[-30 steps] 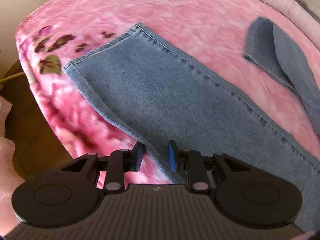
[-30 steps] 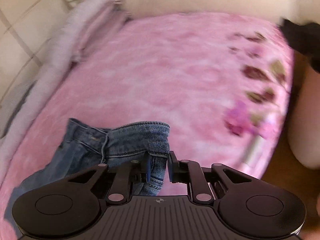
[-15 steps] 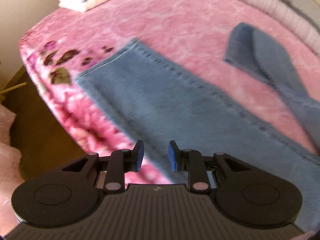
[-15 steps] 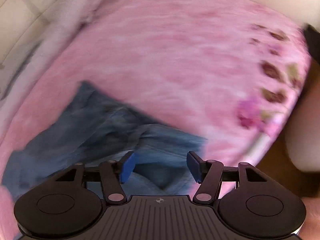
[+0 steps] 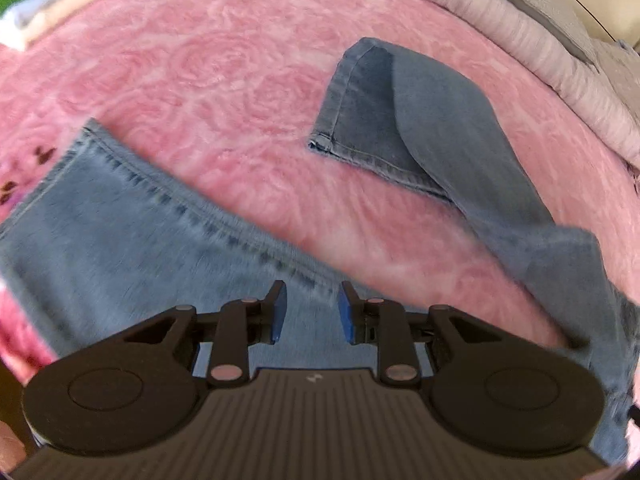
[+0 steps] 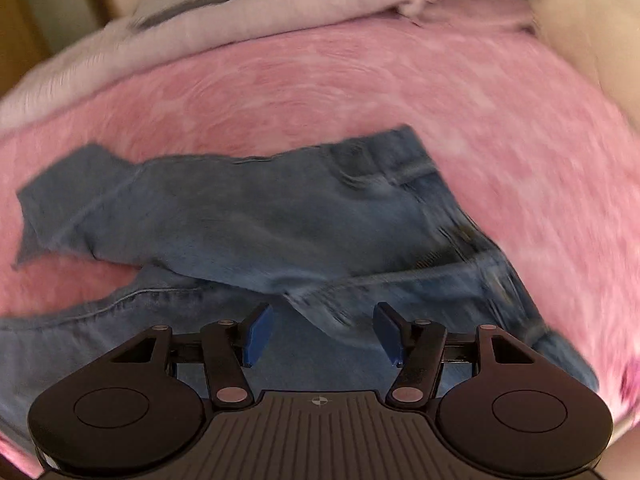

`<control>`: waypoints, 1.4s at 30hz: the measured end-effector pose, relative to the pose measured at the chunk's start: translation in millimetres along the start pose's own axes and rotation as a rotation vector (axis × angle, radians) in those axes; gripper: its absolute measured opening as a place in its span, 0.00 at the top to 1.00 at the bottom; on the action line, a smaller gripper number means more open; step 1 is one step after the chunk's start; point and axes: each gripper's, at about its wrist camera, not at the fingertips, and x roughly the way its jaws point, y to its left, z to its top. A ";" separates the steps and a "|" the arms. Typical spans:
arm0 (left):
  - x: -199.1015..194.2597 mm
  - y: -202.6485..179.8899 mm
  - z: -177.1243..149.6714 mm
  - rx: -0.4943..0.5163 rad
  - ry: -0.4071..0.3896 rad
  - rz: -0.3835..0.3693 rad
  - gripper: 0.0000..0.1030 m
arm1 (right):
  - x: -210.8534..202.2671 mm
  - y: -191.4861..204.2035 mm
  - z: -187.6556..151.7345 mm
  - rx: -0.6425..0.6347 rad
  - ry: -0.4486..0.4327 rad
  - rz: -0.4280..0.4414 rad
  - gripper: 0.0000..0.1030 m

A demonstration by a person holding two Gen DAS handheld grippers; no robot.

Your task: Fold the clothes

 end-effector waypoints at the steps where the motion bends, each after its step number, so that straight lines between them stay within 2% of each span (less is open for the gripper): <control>1: 6.0 1.8 7.0 -0.013 0.012 -0.021 0.78 | 6.5 13.6 3.2 -0.033 -0.005 -0.009 0.41; 6: 38.7 4.8 39.0 -0.085 0.082 -0.127 0.77 | 35.4 75.1 17.4 -0.124 -0.007 -0.007 0.42; 10: 64.2 5.8 59.2 -0.183 0.101 -0.182 0.73 | 57.8 96.0 27.5 0.000 0.036 0.054 0.41; 15: 94.7 13.6 77.7 -0.352 0.104 -0.219 0.70 | 70.8 86.4 36.2 0.192 0.091 0.044 0.41; 18: 106.0 13.8 84.4 -0.431 0.082 -0.246 0.62 | 74.4 72.5 40.6 0.276 0.103 0.047 0.42; 20: 110.2 11.1 86.7 -0.480 0.070 -0.253 0.53 | 77.9 65.5 44.5 0.320 0.111 0.043 0.41; 21: 110.5 6.2 88.9 -0.470 0.062 -0.239 0.51 | 78.5 63.4 46.8 0.338 0.113 0.041 0.42; 22: 110.2 0.0 91.4 -0.448 0.054 -0.220 0.52 | 79.0 61.3 49.1 0.355 0.114 0.038 0.42; 24: 109.3 -12.4 97.0 -0.386 0.037 -0.198 0.82 | 79.5 56.8 52.1 0.387 0.116 0.036 0.42; 25: 108.7 -17.3 102.9 -0.335 0.043 -0.240 0.88 | 79.6 54.7 53.6 0.400 0.114 0.035 0.42; 27: 94.8 -23.7 118.4 -0.260 0.031 -0.275 0.88 | 80.5 51.3 58.1 0.415 0.108 0.026 0.42; 30: 43.2 -23.4 161.0 -0.119 -0.057 -0.306 0.88 | 76.6 44.9 65.6 0.425 0.078 0.014 0.42; 32: -8.6 -14.3 201.2 -0.036 -0.192 -0.289 0.89 | 71.6 40.8 70.7 0.431 0.055 0.005 0.42; 35: -81.6 -6.5 258.9 0.101 -0.417 -0.203 0.89 | 66.4 38.4 78.1 0.431 0.027 0.000 0.42; 38: -102.2 -16.6 292.3 0.252 -0.522 -0.141 0.88 | 64.8 40.8 85.9 0.406 0.005 -0.007 0.41; 40: -84.2 -32.4 305.3 0.370 -0.493 -0.060 0.86 | 64.8 42.4 88.5 0.403 -0.003 -0.004 0.41; 42: -44.2 -40.7 311.3 0.443 -0.390 0.036 0.84 | 65.3 43.8 88.3 0.397 -0.008 -0.004 0.41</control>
